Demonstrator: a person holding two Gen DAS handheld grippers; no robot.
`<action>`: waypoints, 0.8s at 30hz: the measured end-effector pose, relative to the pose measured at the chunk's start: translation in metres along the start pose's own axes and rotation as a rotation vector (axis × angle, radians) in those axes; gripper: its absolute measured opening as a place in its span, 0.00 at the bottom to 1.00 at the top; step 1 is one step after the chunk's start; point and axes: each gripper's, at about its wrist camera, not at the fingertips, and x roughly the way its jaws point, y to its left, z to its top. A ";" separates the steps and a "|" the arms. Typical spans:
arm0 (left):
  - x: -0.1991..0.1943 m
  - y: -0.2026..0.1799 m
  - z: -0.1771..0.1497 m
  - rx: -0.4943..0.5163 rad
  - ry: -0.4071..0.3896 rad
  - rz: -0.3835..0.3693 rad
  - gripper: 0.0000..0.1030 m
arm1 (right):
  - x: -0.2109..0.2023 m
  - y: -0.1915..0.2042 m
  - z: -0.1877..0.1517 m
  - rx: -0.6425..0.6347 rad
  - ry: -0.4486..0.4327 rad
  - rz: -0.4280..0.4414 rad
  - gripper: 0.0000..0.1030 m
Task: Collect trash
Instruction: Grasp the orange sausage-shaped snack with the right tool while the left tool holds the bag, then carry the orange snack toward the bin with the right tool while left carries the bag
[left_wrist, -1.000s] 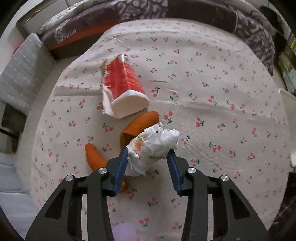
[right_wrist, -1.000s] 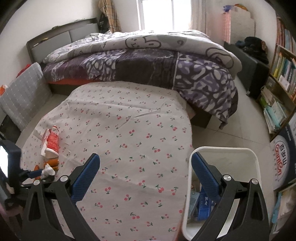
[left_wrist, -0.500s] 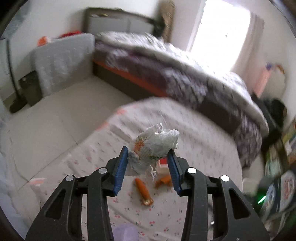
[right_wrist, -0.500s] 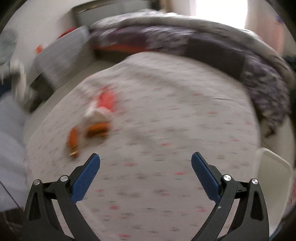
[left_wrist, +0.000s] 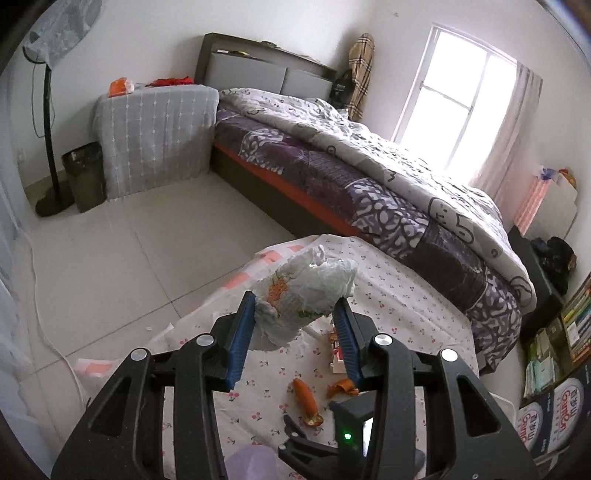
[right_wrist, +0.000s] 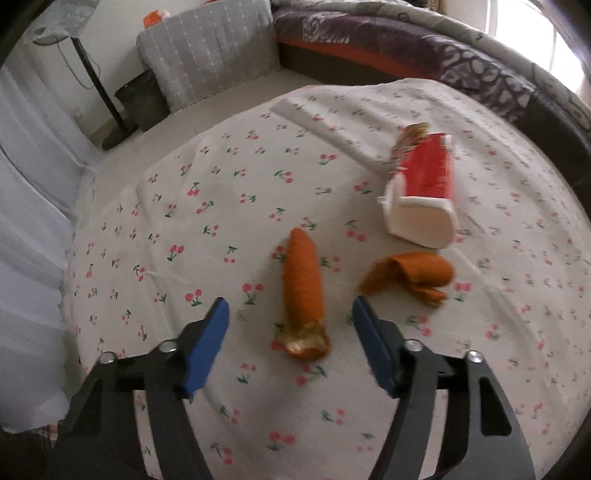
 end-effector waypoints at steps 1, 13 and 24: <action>0.000 0.003 0.000 -0.007 0.005 0.001 0.39 | 0.004 0.002 0.000 -0.009 0.009 0.002 0.48; 0.000 0.013 0.001 -0.051 -0.005 0.009 0.39 | -0.031 -0.029 0.008 0.115 -0.085 0.032 0.20; 0.004 -0.009 -0.005 -0.016 -0.011 0.004 0.39 | -0.120 -0.080 0.010 0.163 -0.253 -0.056 0.20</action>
